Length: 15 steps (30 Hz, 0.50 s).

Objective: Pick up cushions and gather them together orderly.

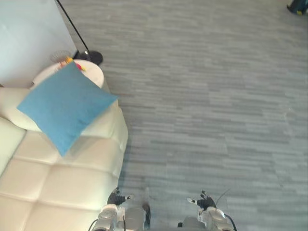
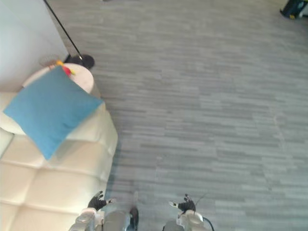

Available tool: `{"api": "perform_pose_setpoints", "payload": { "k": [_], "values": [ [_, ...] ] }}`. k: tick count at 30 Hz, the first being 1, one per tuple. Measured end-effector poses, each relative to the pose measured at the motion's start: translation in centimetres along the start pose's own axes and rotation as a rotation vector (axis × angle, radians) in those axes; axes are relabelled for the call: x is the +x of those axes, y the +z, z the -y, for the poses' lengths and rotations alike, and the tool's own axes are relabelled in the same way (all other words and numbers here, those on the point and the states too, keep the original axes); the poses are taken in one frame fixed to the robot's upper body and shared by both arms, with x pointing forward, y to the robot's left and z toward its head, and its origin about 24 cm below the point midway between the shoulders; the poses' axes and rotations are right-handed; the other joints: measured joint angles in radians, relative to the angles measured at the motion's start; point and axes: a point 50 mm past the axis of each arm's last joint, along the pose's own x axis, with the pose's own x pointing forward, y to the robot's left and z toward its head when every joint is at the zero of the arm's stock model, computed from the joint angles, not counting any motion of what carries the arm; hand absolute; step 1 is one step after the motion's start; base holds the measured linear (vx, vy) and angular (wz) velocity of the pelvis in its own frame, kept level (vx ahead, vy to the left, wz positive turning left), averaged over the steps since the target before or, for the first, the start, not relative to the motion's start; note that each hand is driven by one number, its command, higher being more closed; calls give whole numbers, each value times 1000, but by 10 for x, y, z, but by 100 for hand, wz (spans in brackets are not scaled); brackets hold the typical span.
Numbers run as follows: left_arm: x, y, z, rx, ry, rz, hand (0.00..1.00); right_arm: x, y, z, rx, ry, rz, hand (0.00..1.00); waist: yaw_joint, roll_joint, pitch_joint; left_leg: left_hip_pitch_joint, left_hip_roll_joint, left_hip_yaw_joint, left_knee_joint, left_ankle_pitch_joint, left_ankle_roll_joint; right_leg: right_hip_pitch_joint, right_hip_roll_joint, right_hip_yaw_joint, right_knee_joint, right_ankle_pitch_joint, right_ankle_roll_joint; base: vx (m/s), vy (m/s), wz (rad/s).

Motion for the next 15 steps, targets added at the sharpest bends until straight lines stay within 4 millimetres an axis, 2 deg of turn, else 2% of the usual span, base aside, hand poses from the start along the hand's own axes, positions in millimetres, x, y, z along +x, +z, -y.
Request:
{"api": "perform_pose_setpoints", "payload": {
  "k": [1, 2, 4, 5, 6, 7, 9, 10, 11, 12, 13, 15],
  "values": [
    [0, 1, 2, -3, -5, 3, 0, 1, 3, 1, -1, 0, 10, 0, -3, 5, 3, 15, 11, -20, -9, -4, 0, -33, 17, 8, -74, 5, 0, 391, -124, 101],
    [0, 2, 4, -6, -8, 6, 0, 1, 5, 2, -2, -3, 18, 0, -4, 9, 7, 32, 31, -53, -15, -20, -9, -72, 47, 46, -186, 37, 4, 319, -140, 86],
    [0, 1, 1, -11, 0, 4, 0, 1, 3, 2, -1, -5, 10, 0, -4, 0, 5, 59, 50, -111, -14, -58, -36, -103, 74, 117, -361, 136, 16, 422, -278, 94],
    [0, -1, -1, -17, 8, -1, 0, -1, -2, 4, -1, -9, -2, 0, -4, -10, 2, 71, 52, -152, 4, -98, -56, -102, 75, 165, -416, 224, 20, 539, -443, 110],
    [-1, -3, 1, -29, 7, -6, 0, -2, -6, 7, 5, -19, -13, 0, -9, -7, -3, 87, 67, -201, 26, -132, -69, -84, 89, 166, -369, 261, 1, 448, -394, 102],
    [-2, -4, 4, -48, 6, -8, 0, -2, -7, 11, 4, -30, -16, 0, -7, 9, -12, 88, 86, -223, 40, -136, -71, -84, 93, 144, -341, 217, -1, 458, -380, 93],
    [-4, -8, 8, -104, 12, -17, 0, -3, -9, 17, 22, -51, -20, 0, -8, 38, -32, 19, 98, -240, 176, -127, -87, -74, 79, 61, -295, 149, -39, 459, -350, 93],
    [-4, -6, 7, -125, 22, -12, 0, -3, -8, 19, 22, -56, -15, 0, -14, 46, -30, -40, 113, -219, 292, -113, -114, -48, 73, 24, -303, 131, -48, 398, -290, 100],
    [-3, -4, 8, -151, 27, -7, 0, -3, -8, 21, 24, -62, -14, 0, -17, 55, -28, -104, 133, -177, 424, -84, -162, -13, 75, -10, -321, 120, -57, 386, -255, 101],
    [-3, -2, 9, -168, 32, 7, 0, -4, -9, 22, 24, -67, -15, 0, -13, 56, -21, -179, 192, -80, 580, -80, -175, 55, 86, -54, -357, 109, -74, 368, -214, 103],
    [-3, 1, 7, -166, 33, 18, 0, -5, -11, 20, 31, -64, -17, 0, -10, 56, -20, -213, 238, 8, 657, -85, -166, 124, 89, -88, -392, 105, -80, 347, -194, 96],
    [-3, 4, 9, -149, 25, 31, 0, -6, -12, 13, 49, -52, -17, 0, -2, 36, -23, -252, 268, 137, 635, -101, -137, 220, 76, -144, -457, 105, -80, 288, -140, 81]
  ]
}}
